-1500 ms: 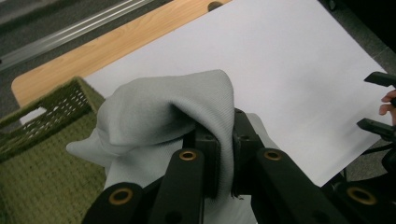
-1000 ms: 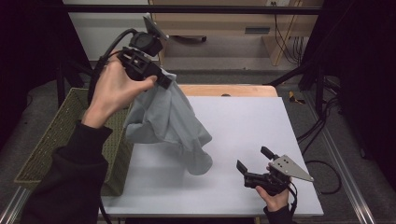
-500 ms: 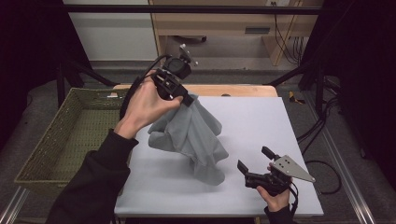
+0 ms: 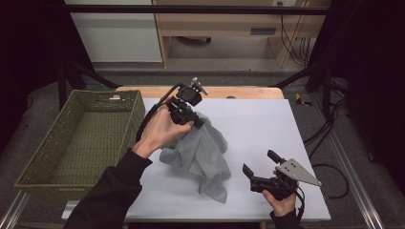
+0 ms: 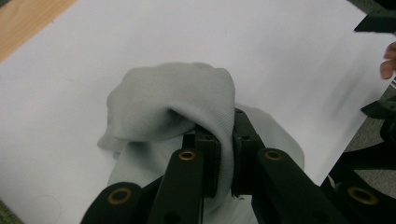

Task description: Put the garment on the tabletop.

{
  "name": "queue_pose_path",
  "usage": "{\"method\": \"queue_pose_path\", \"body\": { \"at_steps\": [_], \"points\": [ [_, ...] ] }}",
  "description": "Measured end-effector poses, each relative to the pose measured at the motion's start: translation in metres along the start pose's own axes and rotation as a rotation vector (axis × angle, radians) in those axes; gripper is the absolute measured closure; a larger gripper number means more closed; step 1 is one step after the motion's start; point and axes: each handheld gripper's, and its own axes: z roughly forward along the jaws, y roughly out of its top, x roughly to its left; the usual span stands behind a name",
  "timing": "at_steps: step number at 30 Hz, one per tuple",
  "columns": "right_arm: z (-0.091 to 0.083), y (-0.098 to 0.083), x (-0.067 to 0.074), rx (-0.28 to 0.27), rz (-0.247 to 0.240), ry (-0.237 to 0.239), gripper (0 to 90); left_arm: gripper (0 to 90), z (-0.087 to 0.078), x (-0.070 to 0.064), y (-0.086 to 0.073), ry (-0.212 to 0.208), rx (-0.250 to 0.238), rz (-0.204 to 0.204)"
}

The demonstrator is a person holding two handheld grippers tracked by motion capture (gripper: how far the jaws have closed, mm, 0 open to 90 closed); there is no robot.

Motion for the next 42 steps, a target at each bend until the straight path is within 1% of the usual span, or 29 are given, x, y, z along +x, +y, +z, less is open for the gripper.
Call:
{"method": "queue_pose_path", "body": {
  "at_steps": [1,3,4,5,6,7,11,13,14,15,16,17,18,19,20,23,26,28,29,31,32,33,34,35,36,38,40,41,42],
  "points": [
    [0.000,0.000,0.000,0.001,0.010,-0.007,0.4,83.5,0.003,0.001,-0.002,-0.003,0.001,0.005],
    [0.000,0.000,0.000,0.002,0.007,-0.007,0.4,83.4,0.010,0.002,-0.006,-0.015,-0.004,0.002],
    [0.000,0.000,0.000,0.006,0.008,-0.010,0.4,83.3,0.014,0.002,-0.008,-0.015,-0.016,-0.008],
    [0.000,0.000,0.000,0.001,0.002,-0.008,0.4,83.1,0.017,0.003,-0.011,-0.021,-0.013,-0.004],
    [0.000,0.000,0.000,0.001,0.002,-0.008,0.4,83.1,0.022,0.002,-0.013,-0.025,-0.021,-0.008],
    [0.000,0.000,0.000,0.008,0.010,-0.005,0.3,82.8,0.026,0.002,-0.015,-0.030,-0.020,-0.008],
    [0.000,-0.001,-0.001,0.006,0.001,-0.004,0.4,82.5,0.042,0.001,-0.024,-0.054,-0.029,0.000],
    [0.000,-0.001,0.000,0.011,0.017,-0.004,0.4,82.4,0.050,0.000,-0.028,-0.067,-0.028,-0.001],
    [0.001,-0.001,-0.001,0.008,0.005,-0.010,0.3,82.5,0.054,0.000,-0.030,-0.070,-0.038,-0.008],
    [0.001,-0.001,-0.001,0.007,0.015,-0.006,0.3,82.4,0.057,0.000,-0.032,-0.078,-0.038,-0.011],
    [0.001,-0.001,-0.001,0.007,0.015,-0.006,0.3,82.4,0.060,0.000,-0.034,-0.086,-0.043,-0.013],
    [0.001,-0.001,-0.001,0.007,0.011,-0.007,0.3,82.2,0.062,0.000,-0.035,-0.093,-0.036,-0.011],
    [0.001,-0.001,-0.001,0.008,0.007,-0.007,0.3,82.1,0.065,0.000,-0.037,-0.096,-0.035,-0.009],
    [0.001,-0.001,0.000,0.007,0.013,-0.006,0.3,81.8,0.068,-0.001,-0.038,-0.095,-0.029,-0.006],
    [0.001,-0.001,-0.001,0.008,0.006,-0.005,0.3,81.3,0.070,-0.002,-0.039,-0.095,-0.027,-0.006],
    [0.001,-0.001,-0.001,0.012,0.005,-0.006,0.4,78.0,0.073,-0.002,-0.042,-0.096,-0.034,0.004],
    [0.002,-0.002,-0.001,0.012,0.005,-0.008,0.4,68.6,0.071,-0.003,-0.043,-0.081,-0.046,0.022],
    [0.002,-0.002,0.000,0.017,0.010,-0.008,0.3,58.1,0.068,-0.004,-0.043,-0.062,-0.066,0.030],
    [0.002,-0.002,0.000,0.017,0.012,-0.008,0.3,52.9,0.065,-0.005,-0.043,-0.053,-0.089,0.019],
    [0.003,-0.002,0.000,0.016,0.013,-0.009,0.3,40.9,0.059,-0.005,-0.043,-0.040,-0.135,0.032],
    [0.003,-0.002,0.000,0.017,0.010,-0.009,0.4,35.4,0.055,-0.005,-0.043,-0.033,-0.156,0.031],
    [0.003,-0.002,0.000,0.015,0.009,-0.008,0.3,26.8,0.052,-0.005,-0.043,-0.023,-0.177,0.032],
    [0.003,-0.002,0.000,0.015,0.009,-0.008,0.3,26.8,0.048,-0.004,-0.044,-0.011,-0.200,0.030],
    [0.003,-0.002,0.000,0.014,0.007,-0.008,0.3,24.1,0.045,-0.004,-0.044,-0.001,-0.215,0.032],
    [0.003,-0.002,0.000,0.015,0.014,-0.006,0.3,20.4,0.042,-0.004,-0.044,0.002,-0.236,0.027],
    [0.003,-0.001,0.000,0.017,0.011,-0.007,0.3,14.7,0.037,-0.002,-0.047,0.003,-0.282,0.017],
    [0.003,-0.001,0.000,0.010,0.020,-0.004,0.3,13.8,0.033,-0.001,-0.049,-0.009,-0.294,0.013],
    [0.003,-0.001,0.000,0.010,0.021,-0.004,0.3,13.3,0.031,-0.001,-0.051,-0.027,-0.317,-0.006],
    [0.003,-0.001,0.000,0.009,0.019,-0.003,0.3,12.3,0.029,0.000,-0.053,-0.036,-0.326,-0.009]
  ]
}}
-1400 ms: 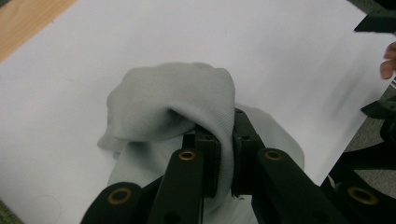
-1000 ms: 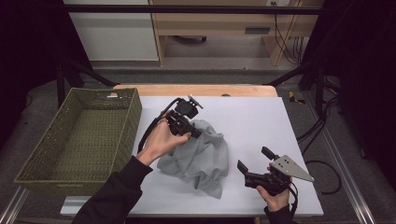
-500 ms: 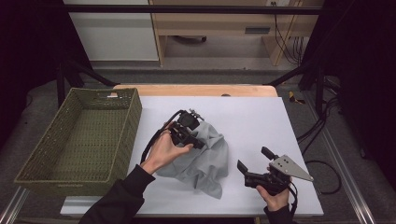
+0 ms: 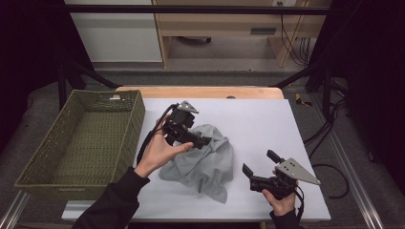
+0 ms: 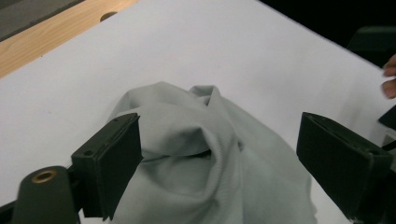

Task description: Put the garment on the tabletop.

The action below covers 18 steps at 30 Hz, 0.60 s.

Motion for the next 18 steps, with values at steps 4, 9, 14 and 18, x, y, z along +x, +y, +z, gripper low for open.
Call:
{"method": "queue_pose_path", "body": {
  "at_steps": [4,9,14,18],
  "points": [
    [0.000,0.000,-0.001,-0.001,-0.007,0.003,0.4,9.6,-0.012,0.000,-0.009,-0.008,-0.089,-0.019],
    [-0.001,0.001,-0.002,-0.003,0.003,0.008,0.3,7.8,-0.029,0.004,-0.033,0.011,-0.228,-0.027],
    [0.000,0.000,-0.002,0.003,0.007,0.004,0.3,6.2,-0.041,0.010,-0.055,0.026,-0.314,-0.033],
    [-0.001,0.001,-0.002,0.004,0.007,0.007,0.3,4.9,-0.052,0.015,-0.074,0.030,-0.358,-0.055]
  ]
}}
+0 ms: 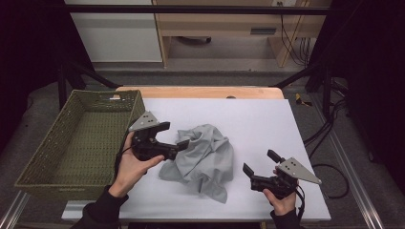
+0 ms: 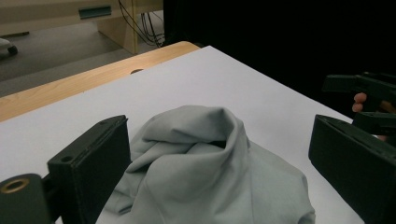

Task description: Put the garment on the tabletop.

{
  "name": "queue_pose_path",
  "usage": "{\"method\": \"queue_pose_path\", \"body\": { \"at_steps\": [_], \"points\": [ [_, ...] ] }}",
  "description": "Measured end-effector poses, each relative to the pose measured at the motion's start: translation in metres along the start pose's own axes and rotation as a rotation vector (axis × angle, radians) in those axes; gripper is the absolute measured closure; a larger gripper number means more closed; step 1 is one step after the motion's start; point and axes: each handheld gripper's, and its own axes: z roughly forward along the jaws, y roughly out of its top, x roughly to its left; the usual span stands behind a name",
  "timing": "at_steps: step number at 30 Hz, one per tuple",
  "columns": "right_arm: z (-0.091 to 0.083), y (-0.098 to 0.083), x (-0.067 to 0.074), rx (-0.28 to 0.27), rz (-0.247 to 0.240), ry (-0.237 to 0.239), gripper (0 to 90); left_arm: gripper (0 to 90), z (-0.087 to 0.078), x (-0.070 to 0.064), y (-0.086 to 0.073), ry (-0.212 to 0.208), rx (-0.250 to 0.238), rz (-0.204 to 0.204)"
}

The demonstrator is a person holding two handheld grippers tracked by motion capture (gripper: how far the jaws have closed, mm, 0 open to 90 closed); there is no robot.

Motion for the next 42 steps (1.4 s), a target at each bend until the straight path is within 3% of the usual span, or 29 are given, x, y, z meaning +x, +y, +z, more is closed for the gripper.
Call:
{"method": "queue_pose_path", "body": {
  "at_steps": [10,15,19,22,28,31,36,42],
  "points": [
    [-0.001,0.001,-0.001,0.000,0.000,-0.006,0.3,1.4,-0.036,0.003,-0.035,0.068,-0.054,-0.004],
    [-0.002,0.001,-0.001,0.003,-0.001,-0.008,0.3,1.1,-0.052,0.006,-0.055,0.077,-0.068,-0.021],
    [-0.002,0.001,-0.002,0.005,0.001,-0.017,0.3,1.6,-0.061,0.011,-0.063,0.091,-0.068,-0.029],
    [-0.003,0.001,-0.003,0.004,-0.002,-0.013,0.3,1.6,-0.066,0.012,-0.068,0.101,-0.078,-0.014],
    [-0.004,0.001,-0.004,0.008,-0.006,-0.015,0.3,1.5,-0.071,0.013,-0.077,0.110,-0.087,-0.010],
    [-0.004,0.000,-0.005,0.007,-0.005,-0.022,0.3,1.5,-0.074,0.015,-0.081,0.142,-0.094,0.000],
    [-0.006,0.001,-0.006,0.003,-0.002,-0.021,0.3,1.8,-0.075,0.018,-0.088,0.146,-0.098,-0.009],
    [-0.006,0.001,-0.004,0.009,0.001,-0.016,0.3,2.1,-0.072,0.015,-0.090,0.154,-0.093,0.010]
  ]
}}
